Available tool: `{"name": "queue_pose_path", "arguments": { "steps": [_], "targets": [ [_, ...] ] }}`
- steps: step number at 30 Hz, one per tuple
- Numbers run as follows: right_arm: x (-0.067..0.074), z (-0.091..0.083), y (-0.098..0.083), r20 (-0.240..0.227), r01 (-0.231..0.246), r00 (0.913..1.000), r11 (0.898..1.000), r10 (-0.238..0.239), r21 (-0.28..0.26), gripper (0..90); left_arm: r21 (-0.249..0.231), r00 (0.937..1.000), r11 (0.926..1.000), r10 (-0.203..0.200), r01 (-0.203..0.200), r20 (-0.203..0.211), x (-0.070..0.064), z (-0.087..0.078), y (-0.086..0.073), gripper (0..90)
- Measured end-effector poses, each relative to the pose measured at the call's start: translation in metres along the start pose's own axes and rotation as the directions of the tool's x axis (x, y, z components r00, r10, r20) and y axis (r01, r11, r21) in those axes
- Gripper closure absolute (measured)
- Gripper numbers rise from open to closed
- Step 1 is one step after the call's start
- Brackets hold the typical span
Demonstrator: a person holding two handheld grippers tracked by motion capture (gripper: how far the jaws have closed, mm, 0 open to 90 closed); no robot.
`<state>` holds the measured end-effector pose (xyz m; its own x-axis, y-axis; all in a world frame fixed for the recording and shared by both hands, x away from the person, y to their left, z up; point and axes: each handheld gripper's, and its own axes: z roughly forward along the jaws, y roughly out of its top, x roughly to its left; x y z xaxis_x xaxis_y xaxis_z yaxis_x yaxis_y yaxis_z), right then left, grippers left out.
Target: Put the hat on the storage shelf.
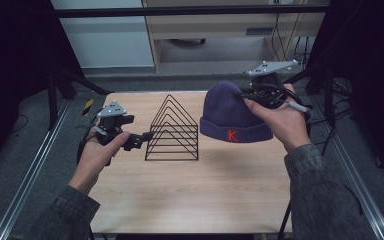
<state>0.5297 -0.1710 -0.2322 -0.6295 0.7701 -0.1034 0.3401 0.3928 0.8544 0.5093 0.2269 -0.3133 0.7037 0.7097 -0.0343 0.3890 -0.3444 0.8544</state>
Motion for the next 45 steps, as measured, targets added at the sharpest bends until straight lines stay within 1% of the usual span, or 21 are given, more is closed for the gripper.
{"name": "queue_pose_path", "arguments": {
  "steps": [4,7,10,12,16,18,21,22,23,25,28,32,35,41,45],
  "targets": [
    [0.003,0.001,0.014,0.0,-0.005,1.0,1.0,0.005,-0.019,77.6,-0.001,0.9999,0.9999,0.017,-0.017,-0.001,-0.003,0.0,0.006,5.5],
    [0.005,0.001,0.024,0.004,0.004,1.0,0.999,-0.004,-0.038,77.5,-0.012,0.9999,0.9998,0.016,-0.016,0.005,-0.005,0.0,0.01,5.9],
    [0.009,0.001,0.034,0.002,0.006,1.0,0.998,-0.006,-0.056,77.5,-0.014,0.9998,0.9997,0.018,-0.018,0.002,-0.006,0.0,0.014,6.0],
    [0.012,0.001,0.041,0.002,0.016,0.9999,0.998,-0.015,-0.061,77.5,-0.018,0.9998,0.9996,0.022,-0.022,0.0,-0.008,0.0,0.017,6.1],
    [0.018,0.001,0.052,-0.003,0.014,0.9999,0.997,-0.014,-0.082,77.5,-0.028,0.9995,0.9991,0.031,-0.031,-0.007,-0.009,0.0,0.02,6.5],
    [0.022,0.003,0.056,-0.009,0.018,0.9998,0.996,-0.019,-0.087,77.4,-0.031,0.9996,0.9991,0.029,-0.029,-0.007,-0.011,0.0,0.02,7.0],
    [0.028,0.004,0.063,-0.019,0.025,0.9995,0.995,-0.027,-0.094,77.4,-0.027,0.9992,0.9988,0.041,-0.041,-0.003,-0.012,0.0,0.021,7.2],
    [0.03,0.005,0.066,-0.023,0.028,0.9993,0.994,-0.031,-0.102,77.4,-0.027,0.9991,0.9987,0.043,-0.043,-0.003,-0.012,0.0,0.021,7.2],
    [0.032,0.005,0.067,-0.028,0.02,0.9993,0.994,-0.023,-0.105,77.4,-0.029,0.999,0.9986,0.045,-0.045,-0.002,-0.013,-0.001,0.022,7.3],
    [0.036,0.006,0.072,-0.036,0.031,0.9987,0.993,-0.035,-0.115,77.4,-0.029,0.9989,0.9985,0.047,-0.047,0.0,-0.012,0.0,0.022,7.6],
    [0.042,0.008,0.079,-0.056,0.027,0.9979,0.991,-0.035,-0.13,77.4,-0.027,0.9988,0.9984,0.049,-0.049,0.0,-0.011,0.0,0.022,7.9],
    [0.052,0.012,0.085,-0.076,0.035,0.996,0.989,-0.046,-0.14,77.4,-0.028,0.9992,0.9988,0.039,-0.039,0.001,-0.008,0.001,0.022,8.2],
    [0.059,0.016,0.089,-0.094,0.039,0.9942,0.989,-0.053,-0.144,77.3,-0.026,0.9992,0.9989,0.039,-0.039,-0.001,-0.006,0.001,0.021,8.2],
    [0.074,0.022,0.093,-0.132,0.052,0.9885,0.986,-0.073,-0.156,77.4,-0.032,0.9993,0.9988,0.036,-0.036,0.0,-0.002,-0.001,0.019,8.2],
    [0.084,0.025,0.095,-0.158,0.058,0.9838,0.985,-0.084,-0.165,77.4,-0.032,0.9992,0.9988,0.038,-0.038,0.009,0.001,0.001,0.016,7.6]
  ]
}}
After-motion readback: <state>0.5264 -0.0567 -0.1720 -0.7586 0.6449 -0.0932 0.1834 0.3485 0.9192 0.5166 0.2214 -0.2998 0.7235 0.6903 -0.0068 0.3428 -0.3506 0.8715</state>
